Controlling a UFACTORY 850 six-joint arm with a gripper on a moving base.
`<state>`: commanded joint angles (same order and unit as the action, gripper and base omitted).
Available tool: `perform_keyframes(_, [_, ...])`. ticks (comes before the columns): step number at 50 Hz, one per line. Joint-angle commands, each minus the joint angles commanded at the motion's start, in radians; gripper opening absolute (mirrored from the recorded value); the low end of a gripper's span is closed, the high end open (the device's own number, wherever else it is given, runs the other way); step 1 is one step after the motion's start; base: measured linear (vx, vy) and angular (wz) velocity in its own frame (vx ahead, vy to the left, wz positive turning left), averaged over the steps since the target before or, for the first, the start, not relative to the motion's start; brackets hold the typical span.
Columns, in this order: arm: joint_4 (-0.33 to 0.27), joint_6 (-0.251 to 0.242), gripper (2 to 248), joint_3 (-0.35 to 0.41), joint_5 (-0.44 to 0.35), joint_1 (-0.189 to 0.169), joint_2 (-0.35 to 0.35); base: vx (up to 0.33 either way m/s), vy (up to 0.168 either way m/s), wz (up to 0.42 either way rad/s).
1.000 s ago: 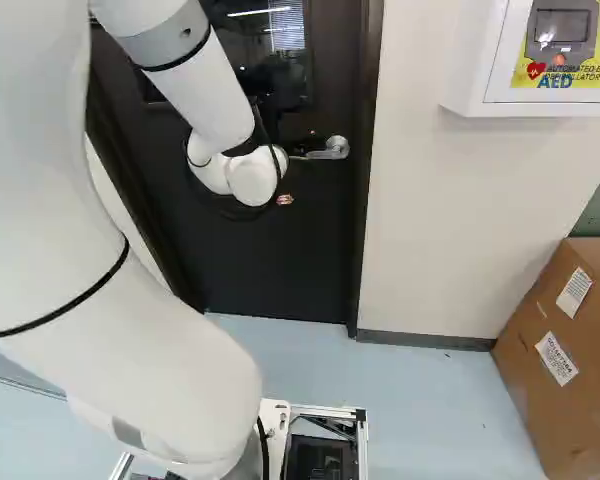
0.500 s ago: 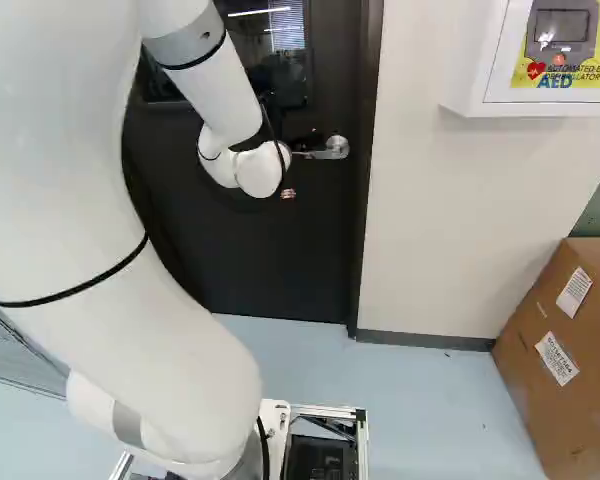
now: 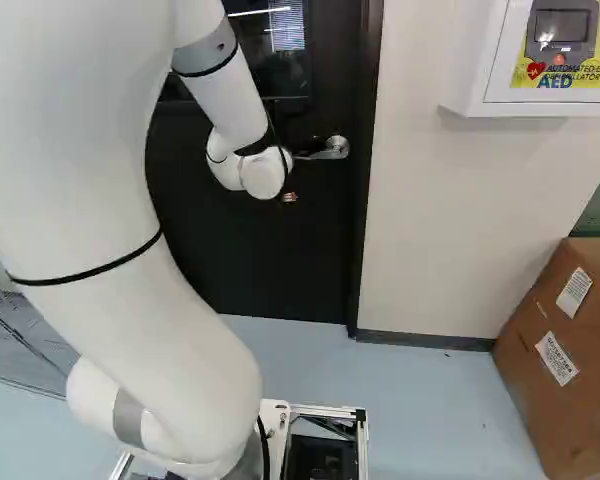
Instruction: Open the door and move inside
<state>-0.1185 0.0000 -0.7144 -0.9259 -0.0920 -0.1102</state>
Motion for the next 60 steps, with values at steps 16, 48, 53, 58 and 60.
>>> perform_keyframes(16, [0.0, 0.0, 247, -0.011, 0.0, 0.006, -0.044, 0.0, 0.0, 0.0])
perform_keyframes(48, [0.0, 0.0, 247, 0.045, 0.0, 0.003, -0.063, 0.0, 0.0, 0.0])
perform_keyframes(53, [0.0, 0.0, 247, 0.048, 0.0, -0.003, -0.07, 0.001, 0.0, 0.006])
perform_keyframes(58, [0.0, 0.0, 247, 0.05, 0.0, -0.01, -0.08, 0.0, 0.0, 0.0])
perform_keyframes(60, [0.0, 0.0, 247, 0.05, 0.0, -0.012, -0.084, 0.0, 0.0, 0.0])
